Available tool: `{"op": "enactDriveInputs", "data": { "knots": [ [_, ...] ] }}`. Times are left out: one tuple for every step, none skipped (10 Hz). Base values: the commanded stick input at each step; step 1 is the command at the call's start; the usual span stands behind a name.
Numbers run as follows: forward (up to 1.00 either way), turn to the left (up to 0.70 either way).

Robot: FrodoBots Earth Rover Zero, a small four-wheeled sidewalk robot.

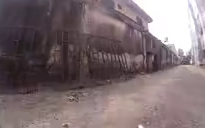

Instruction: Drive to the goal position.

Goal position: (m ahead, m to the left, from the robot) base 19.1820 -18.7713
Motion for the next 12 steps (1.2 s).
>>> {"op": "enactDriveInputs", "data": {
  "knots": [
    [1.0, -0.33],
    [1.0, -0.37],
    [1.0, -0.37],
    [1.0, -0.37],
    [1.0, -0.37],
    [1.0, -0.37],
    [1.0, -0.37],
    [1.0, -0.37],
    [1.0, -0.37],
    [1.0, -0.37],
    [1.0, -0.37],
    [1.0, -0.37]
  ]
}}
